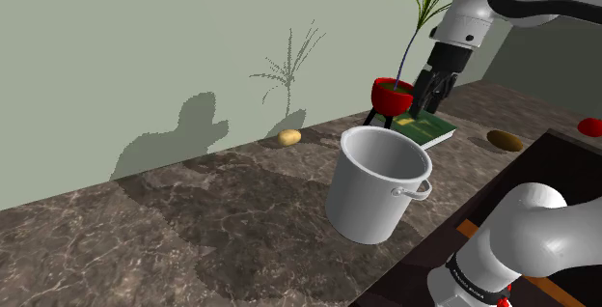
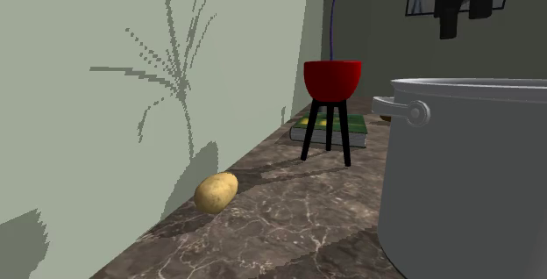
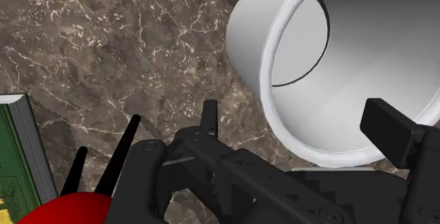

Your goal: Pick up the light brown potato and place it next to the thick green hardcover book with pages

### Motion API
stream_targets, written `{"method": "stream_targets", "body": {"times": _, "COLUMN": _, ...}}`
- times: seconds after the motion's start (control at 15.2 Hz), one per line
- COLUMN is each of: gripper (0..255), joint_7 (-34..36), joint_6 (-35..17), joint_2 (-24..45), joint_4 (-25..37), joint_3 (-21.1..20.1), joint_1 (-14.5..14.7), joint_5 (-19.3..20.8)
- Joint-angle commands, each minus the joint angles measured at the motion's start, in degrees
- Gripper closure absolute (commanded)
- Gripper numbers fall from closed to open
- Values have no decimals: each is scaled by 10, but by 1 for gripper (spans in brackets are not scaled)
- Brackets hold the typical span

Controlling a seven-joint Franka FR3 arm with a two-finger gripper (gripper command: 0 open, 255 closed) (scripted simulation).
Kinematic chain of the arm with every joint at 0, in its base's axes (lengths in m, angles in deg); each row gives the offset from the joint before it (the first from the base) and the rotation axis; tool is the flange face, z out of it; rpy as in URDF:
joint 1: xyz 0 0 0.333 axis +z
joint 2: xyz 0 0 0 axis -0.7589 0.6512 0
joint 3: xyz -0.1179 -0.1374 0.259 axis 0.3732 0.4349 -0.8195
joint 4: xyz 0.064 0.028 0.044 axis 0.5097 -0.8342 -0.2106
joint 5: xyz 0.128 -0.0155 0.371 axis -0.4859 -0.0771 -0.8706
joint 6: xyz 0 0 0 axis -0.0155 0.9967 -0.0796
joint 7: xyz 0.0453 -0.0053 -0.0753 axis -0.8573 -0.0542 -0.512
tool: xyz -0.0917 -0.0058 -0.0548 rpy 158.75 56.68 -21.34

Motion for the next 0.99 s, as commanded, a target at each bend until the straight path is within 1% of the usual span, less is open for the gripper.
{"method": "stream_targets", "body": {"times": 0.0, "gripper": 0, "joint_7": 0, "joint_6": 0, "joint_2": 0, "joint_4": 0, "joint_3": 0, "joint_1": 0, "joint_5": 0}}
{"method": "stream_targets", "body": {"times": 0.46, "gripper": 0, "joint_7": -169, "joint_6": -123, "joint_2": 95, "joint_4": -19, "joint_3": 52, "joint_1": 35, "joint_5": 41}}
{"method": "stream_targets", "body": {"times": 0.92, "gripper": 0, "joint_7": -330, "joint_6": -237, "joint_2": 223, "joint_4": 8, "joint_3": 92, "joint_1": 72, "joint_5": 51}}
